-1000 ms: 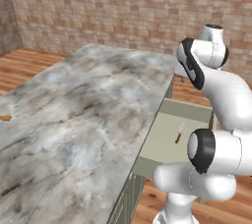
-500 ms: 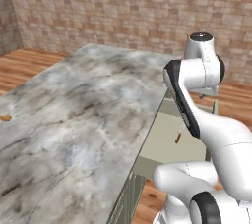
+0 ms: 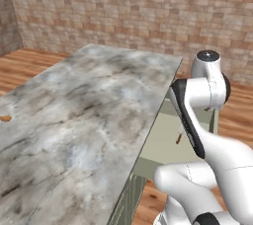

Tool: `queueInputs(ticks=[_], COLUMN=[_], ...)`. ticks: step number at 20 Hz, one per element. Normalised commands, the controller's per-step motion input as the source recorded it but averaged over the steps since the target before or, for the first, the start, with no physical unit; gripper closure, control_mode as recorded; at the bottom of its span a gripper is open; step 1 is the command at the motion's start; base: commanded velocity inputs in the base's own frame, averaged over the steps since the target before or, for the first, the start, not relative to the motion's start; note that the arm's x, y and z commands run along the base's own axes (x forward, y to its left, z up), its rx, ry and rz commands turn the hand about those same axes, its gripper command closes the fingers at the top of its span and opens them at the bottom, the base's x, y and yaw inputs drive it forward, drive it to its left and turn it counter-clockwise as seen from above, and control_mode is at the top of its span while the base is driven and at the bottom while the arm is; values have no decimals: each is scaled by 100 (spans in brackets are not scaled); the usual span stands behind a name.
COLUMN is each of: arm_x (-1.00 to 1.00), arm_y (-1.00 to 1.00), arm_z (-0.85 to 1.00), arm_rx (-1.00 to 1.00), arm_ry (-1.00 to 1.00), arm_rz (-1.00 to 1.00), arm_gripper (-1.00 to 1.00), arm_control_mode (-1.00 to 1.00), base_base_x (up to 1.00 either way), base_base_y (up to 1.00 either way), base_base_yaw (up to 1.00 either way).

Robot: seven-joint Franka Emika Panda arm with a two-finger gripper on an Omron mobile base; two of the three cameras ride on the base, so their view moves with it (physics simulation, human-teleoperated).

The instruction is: Pick up the metallic utensils from the counter and place them in the open drawer. Make sure not to pick up any wooden utensils.

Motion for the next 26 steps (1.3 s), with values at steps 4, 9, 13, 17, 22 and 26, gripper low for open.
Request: queueInputs(ticks=[4, 9, 13, 17, 22, 26], arm_x=[0, 0, -2, 0, 0, 0], arm_y=[0, 0, 0, 0, 0, 0], arm_z=[0, 0, -1, 0, 0, 0], arm_rx=[0, 0, 0, 0, 0, 0], arm_ry=[0, 0, 0, 0, 0, 0], arm_rz=[0, 0, 0, 0, 0, 0], arm_gripper=[-100, -100, -100, -100, -100, -100], arm_control_mode=[-100, -100, 100, 100, 100, 100], base_base_x=[0, 0, -35, -68, -99, -100], base_base_y=[0, 0, 5, 25, 38, 43], base_base_yaw=[0, 0, 3, 17, 33, 49])
